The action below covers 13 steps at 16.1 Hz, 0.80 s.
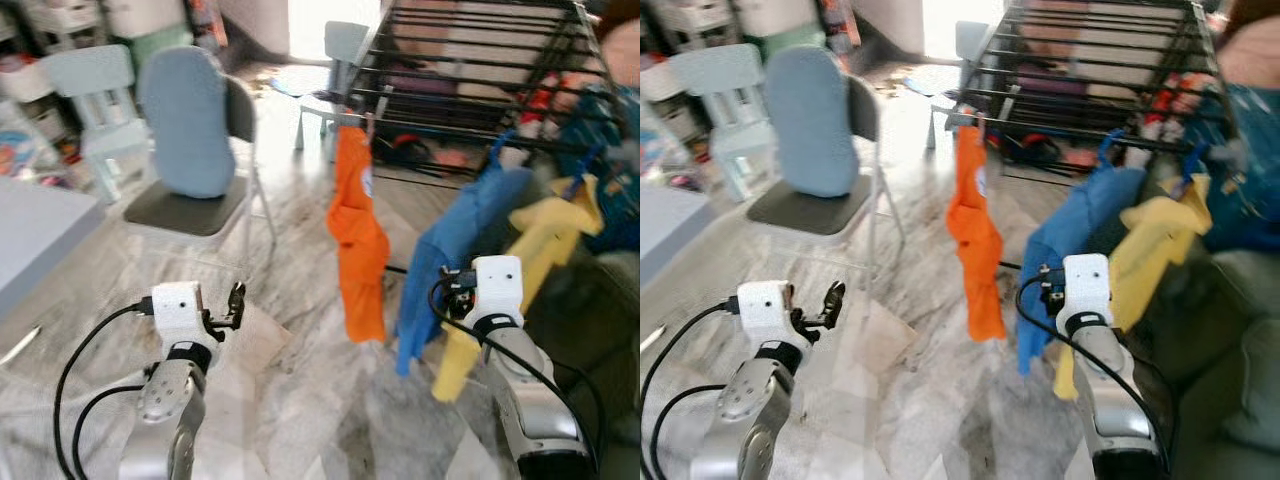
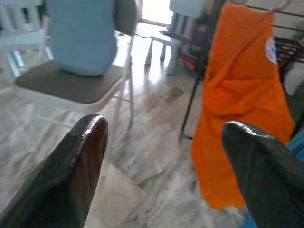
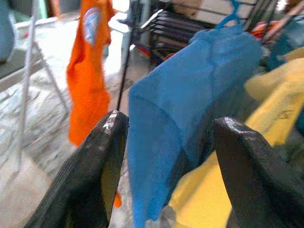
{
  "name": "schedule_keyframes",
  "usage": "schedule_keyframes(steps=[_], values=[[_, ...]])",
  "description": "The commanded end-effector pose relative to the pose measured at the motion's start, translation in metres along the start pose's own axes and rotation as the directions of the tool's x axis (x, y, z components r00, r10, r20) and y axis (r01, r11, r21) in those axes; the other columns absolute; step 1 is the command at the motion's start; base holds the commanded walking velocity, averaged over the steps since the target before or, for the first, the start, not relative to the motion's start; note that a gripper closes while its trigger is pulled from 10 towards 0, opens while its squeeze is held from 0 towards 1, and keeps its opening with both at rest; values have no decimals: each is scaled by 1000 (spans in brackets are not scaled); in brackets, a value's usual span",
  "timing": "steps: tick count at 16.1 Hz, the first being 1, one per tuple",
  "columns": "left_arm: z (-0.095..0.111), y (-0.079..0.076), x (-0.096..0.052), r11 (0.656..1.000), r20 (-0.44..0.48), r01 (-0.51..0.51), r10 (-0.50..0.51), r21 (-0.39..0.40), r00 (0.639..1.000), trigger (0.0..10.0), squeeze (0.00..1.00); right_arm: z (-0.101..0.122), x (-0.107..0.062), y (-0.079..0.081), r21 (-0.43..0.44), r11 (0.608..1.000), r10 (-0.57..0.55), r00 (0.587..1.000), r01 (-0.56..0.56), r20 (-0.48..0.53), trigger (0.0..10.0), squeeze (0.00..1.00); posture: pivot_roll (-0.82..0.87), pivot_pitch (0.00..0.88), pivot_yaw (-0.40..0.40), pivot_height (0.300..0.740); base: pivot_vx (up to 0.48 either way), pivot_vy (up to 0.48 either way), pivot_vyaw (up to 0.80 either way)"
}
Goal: Hang hanger
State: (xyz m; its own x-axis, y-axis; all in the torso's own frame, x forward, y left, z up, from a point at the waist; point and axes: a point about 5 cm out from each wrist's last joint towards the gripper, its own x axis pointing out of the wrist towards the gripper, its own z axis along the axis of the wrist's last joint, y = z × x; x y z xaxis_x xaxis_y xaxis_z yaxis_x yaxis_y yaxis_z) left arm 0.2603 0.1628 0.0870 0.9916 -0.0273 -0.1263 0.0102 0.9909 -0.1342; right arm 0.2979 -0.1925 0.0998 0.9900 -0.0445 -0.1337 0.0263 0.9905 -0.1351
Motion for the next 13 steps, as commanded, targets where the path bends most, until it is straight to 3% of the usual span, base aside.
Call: schedule_keyframes(steps=[1,6,13], values=[[-1,1,3,1000,-7,11,-11,10,1000,10000,0,5,3,3,10,1000,-2,1000,2,27,10000,0,-80,0,45,740,0,319,-800],[-2,-3,8,999,-22,43,-43,24,999,10000,0,0,-1,-4,16,999,-50,999,49,19,10000,0,-98,0,79,740,0,341,-716],[-4,-8,11,998,-23,59,-58,11,998,10000,0,-1,2,-3,12,998,-67,998,67,9,10000,0,-106,0,80,740,0,361,0]])
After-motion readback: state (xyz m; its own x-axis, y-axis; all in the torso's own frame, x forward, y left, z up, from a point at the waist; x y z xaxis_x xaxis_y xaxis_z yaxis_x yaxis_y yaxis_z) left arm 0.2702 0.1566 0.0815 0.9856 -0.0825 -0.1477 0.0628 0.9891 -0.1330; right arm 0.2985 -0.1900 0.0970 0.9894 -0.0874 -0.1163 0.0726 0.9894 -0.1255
